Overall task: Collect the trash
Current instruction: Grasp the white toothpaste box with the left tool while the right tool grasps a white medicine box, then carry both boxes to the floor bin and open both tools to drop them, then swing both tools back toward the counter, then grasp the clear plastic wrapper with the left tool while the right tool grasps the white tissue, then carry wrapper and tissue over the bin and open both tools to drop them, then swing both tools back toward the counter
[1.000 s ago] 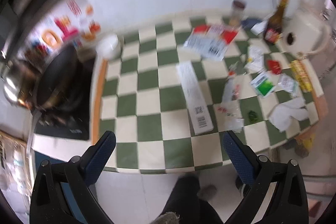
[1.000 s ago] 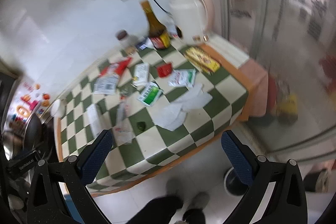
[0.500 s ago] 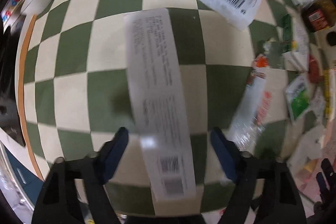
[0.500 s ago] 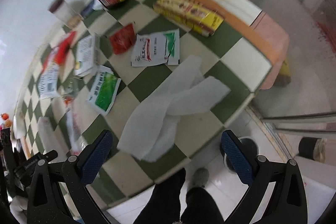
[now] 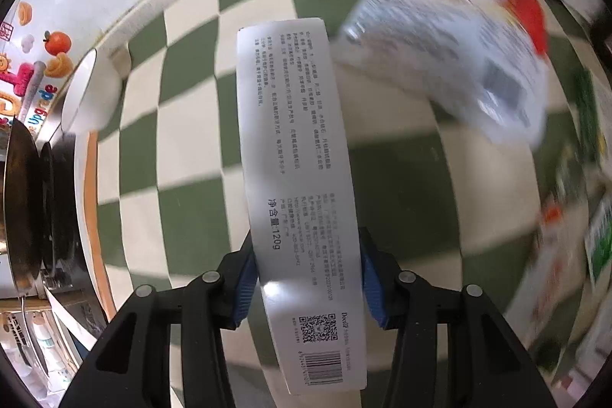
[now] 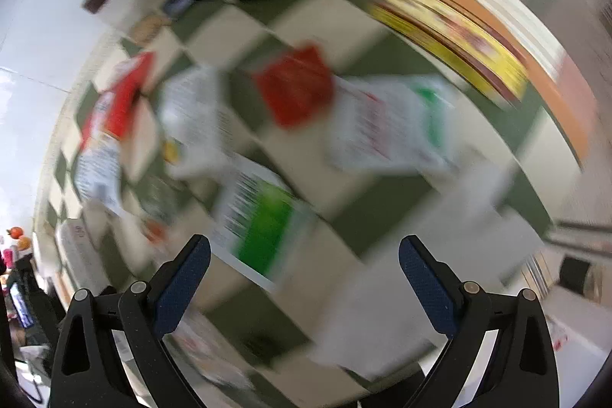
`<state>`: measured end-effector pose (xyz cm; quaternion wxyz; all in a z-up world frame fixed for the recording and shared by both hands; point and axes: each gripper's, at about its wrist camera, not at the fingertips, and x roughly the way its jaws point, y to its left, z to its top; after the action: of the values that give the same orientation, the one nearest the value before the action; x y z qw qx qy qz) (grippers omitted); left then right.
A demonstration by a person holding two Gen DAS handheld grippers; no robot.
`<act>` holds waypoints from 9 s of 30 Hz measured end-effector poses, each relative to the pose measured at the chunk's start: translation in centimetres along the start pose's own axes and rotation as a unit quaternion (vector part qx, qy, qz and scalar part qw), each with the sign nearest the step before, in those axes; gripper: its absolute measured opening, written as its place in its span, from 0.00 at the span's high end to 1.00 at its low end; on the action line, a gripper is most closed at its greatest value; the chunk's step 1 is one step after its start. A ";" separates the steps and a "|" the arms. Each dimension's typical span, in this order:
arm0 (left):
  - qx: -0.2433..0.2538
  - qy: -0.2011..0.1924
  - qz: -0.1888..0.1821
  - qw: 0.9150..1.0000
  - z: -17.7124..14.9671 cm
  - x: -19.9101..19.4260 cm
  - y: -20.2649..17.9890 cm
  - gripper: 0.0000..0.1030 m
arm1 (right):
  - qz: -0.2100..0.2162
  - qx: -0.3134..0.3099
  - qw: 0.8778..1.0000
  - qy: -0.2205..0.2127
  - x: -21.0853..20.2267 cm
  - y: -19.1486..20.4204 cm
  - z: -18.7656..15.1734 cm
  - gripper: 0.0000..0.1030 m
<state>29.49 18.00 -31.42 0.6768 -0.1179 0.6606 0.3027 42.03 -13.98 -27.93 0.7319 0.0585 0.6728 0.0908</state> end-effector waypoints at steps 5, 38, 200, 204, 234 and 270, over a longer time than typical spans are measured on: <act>-0.011 0.004 0.001 1.000 2.8 0.0 -0.9 0.58 | -0.010 -0.045 0.999 -0.004 2.8 6.5 3.8 0.03; 0.201 -0.243 -0.149 0.937 -8.0 -31.7 -20.3 0.60 | 0.059 0.038 0.978 -0.196 -14.3 -5.4 -1.5 0.33; 0.541 -0.032 -0.280 0.792 -35.0 -19.3 -41.7 0.99 | -0.033 0.436 0.880 -0.185 -10.9 -42.6 -35.9 0.94; 0.565 0.038 -0.257 0.783 -40.4 -11.1 -47.7 0.99 | -0.023 0.496 0.854 -0.153 -4.0 -48.9 -42.4 0.94; 0.606 0.103 -0.141 0.776 -52.9 24.8 -65.4 0.03 | 0.032 0.501 0.864 -0.047 37.4 -63.4 -47.7 0.28; 0.609 -0.074 -0.170 0.771 -51.8 -15.6 -43.2 0.02 | -0.126 0.437 0.883 -0.115 -7.0 -47.8 -50.3 0.00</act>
<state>12.16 -49.05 -31.95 0.6941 0.2313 0.6236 -0.2756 -5.98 -64.04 -35.43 0.7097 0.2969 0.5572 -0.3125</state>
